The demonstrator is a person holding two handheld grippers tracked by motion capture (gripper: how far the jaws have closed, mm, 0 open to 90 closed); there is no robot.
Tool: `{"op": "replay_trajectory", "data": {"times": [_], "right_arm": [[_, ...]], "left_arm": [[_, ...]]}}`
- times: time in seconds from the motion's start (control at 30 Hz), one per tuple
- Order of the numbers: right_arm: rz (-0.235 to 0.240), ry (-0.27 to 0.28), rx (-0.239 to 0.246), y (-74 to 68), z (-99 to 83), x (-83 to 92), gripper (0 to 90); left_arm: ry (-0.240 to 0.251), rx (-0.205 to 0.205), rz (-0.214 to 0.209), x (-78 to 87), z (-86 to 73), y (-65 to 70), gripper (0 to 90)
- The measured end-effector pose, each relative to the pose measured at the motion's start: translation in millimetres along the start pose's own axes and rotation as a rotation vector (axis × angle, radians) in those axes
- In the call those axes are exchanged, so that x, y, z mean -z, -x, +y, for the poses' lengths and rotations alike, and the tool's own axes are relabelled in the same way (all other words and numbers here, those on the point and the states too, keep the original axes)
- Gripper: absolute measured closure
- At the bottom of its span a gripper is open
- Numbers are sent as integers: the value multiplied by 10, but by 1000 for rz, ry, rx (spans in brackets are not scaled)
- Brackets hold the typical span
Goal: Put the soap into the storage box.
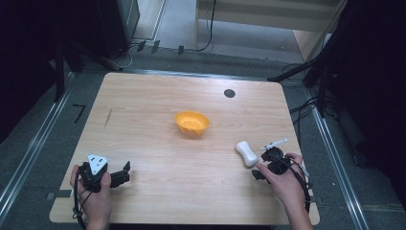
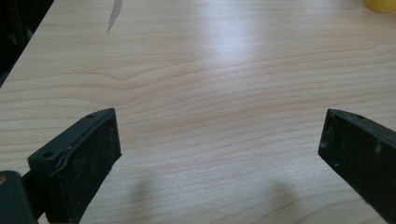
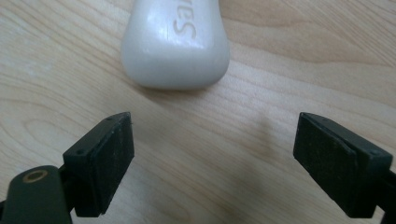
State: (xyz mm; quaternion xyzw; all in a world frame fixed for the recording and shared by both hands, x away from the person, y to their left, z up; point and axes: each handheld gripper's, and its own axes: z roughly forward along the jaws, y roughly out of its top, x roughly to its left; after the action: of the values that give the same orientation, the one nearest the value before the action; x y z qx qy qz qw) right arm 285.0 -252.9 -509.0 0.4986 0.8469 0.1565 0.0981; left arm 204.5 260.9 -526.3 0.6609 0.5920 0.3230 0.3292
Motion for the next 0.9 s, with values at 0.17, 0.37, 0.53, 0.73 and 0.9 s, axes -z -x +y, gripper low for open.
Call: {"op": "replay_trajectory", "data": {"times": [0.17,0.37,0.53,0.73,0.9], "right_arm": [[-1,-9,-9,2,92,1,141],[4,-11,5,-34,202,8,173],[18,-26,21,-86,292,2,185],[2,-20,19,-125,393,-5,244],[17,-22,22,-139,481,-22,280]], "left_arm": [[-1,2,-2,-1,2,-4,0],[1,9,-1,-9,6,-8,0],[0,16,-2,-8,7,-16,0],[1,20,-8,-6,7,-27,0],[3,28,-8,-10,7,-31,0]]}}
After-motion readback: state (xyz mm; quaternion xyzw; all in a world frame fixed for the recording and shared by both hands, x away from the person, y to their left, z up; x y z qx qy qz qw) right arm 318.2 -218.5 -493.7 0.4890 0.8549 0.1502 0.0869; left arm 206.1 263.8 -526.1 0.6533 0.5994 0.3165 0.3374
